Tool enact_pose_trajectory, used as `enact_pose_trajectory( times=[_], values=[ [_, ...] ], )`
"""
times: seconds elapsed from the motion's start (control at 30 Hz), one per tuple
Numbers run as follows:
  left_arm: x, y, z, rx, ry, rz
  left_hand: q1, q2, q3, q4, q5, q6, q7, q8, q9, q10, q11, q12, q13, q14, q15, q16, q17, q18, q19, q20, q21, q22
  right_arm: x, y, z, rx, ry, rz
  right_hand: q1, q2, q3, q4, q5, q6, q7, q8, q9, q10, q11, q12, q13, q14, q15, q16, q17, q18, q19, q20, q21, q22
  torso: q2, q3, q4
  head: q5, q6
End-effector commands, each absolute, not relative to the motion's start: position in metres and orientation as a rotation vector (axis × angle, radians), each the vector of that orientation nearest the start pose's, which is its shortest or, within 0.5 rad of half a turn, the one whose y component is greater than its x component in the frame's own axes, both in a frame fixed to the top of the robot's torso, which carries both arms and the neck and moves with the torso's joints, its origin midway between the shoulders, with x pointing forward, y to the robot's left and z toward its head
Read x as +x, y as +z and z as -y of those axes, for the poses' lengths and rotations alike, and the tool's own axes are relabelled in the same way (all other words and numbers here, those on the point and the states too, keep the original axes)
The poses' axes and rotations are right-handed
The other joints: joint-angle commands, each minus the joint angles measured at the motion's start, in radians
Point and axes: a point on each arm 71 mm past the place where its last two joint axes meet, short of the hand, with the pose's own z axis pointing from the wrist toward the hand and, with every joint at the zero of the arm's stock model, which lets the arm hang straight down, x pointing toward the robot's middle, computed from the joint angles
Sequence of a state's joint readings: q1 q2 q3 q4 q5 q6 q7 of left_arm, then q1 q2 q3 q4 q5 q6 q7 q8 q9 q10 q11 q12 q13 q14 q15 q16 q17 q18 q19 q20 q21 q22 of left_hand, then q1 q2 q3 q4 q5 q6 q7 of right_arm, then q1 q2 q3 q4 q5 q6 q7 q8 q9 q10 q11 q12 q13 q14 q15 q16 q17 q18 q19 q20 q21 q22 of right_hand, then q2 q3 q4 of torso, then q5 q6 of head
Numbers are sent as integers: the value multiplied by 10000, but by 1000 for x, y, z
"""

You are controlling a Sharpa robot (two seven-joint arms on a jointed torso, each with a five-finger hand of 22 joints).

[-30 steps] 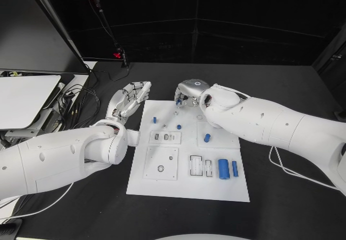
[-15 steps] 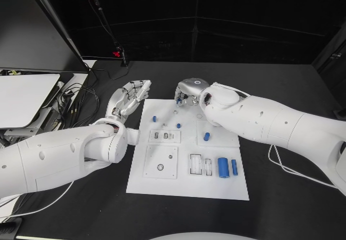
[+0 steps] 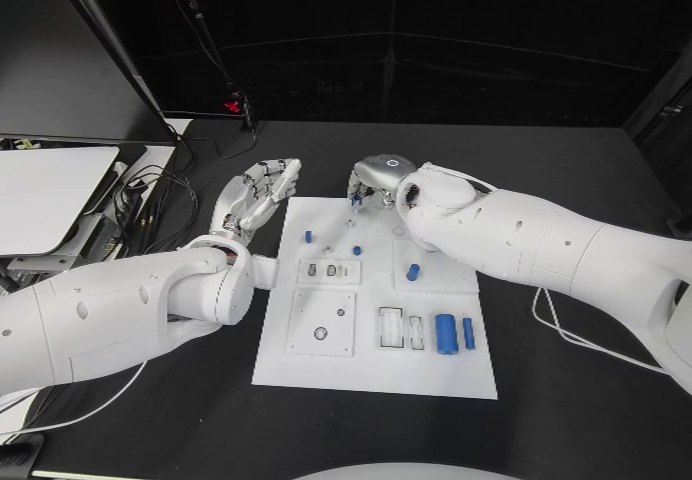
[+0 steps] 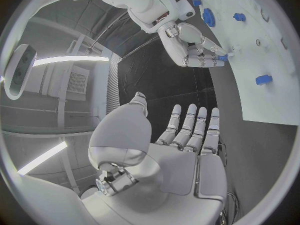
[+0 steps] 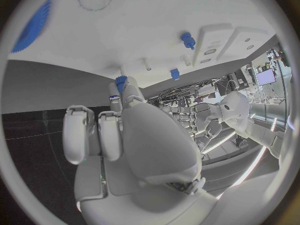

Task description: Assemble the parts on the task board

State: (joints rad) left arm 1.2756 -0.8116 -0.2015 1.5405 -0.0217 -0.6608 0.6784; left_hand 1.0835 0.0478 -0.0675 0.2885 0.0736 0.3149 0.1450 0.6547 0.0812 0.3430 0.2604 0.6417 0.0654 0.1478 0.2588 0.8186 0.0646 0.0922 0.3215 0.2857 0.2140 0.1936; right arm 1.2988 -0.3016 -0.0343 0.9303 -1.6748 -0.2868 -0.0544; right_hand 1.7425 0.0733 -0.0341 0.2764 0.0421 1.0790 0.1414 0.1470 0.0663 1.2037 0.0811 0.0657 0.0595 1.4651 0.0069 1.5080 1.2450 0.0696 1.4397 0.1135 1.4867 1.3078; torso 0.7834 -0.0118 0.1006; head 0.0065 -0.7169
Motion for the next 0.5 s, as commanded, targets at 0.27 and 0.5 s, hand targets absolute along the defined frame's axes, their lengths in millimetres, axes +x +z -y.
enact_pose_trajectory(
  times=[0.27,0.5],
  values=[
    [473,-157,-207,-6564,-14751,-9257,21,73,-63,24,73,31,1507,31,-15,41,8,65,-2,35,1,49,0,56,-29,5,40,-1,580,-162,74,-4325,4700,-15593,21,-110,57,39,59,-93,31,-52,-7,-45,49,-44,2,515,50,-54,-13,-169,-12,54,-30,328,1,-1,-2,22,-38],
    [473,-157,-207,-6568,-14747,-9262,21,73,-63,24,73,31,1507,31,-15,41,8,65,-2,35,1,49,0,56,-29,5,40,-1,580,-163,74,-4312,4620,-15741,11,-112,60,50,58,-102,37,-64,-7,-52,54,-46,3,499,53,-75,-106,-159,-38,58,-47,284,2,-2,-6,11,-41]
  ],
)
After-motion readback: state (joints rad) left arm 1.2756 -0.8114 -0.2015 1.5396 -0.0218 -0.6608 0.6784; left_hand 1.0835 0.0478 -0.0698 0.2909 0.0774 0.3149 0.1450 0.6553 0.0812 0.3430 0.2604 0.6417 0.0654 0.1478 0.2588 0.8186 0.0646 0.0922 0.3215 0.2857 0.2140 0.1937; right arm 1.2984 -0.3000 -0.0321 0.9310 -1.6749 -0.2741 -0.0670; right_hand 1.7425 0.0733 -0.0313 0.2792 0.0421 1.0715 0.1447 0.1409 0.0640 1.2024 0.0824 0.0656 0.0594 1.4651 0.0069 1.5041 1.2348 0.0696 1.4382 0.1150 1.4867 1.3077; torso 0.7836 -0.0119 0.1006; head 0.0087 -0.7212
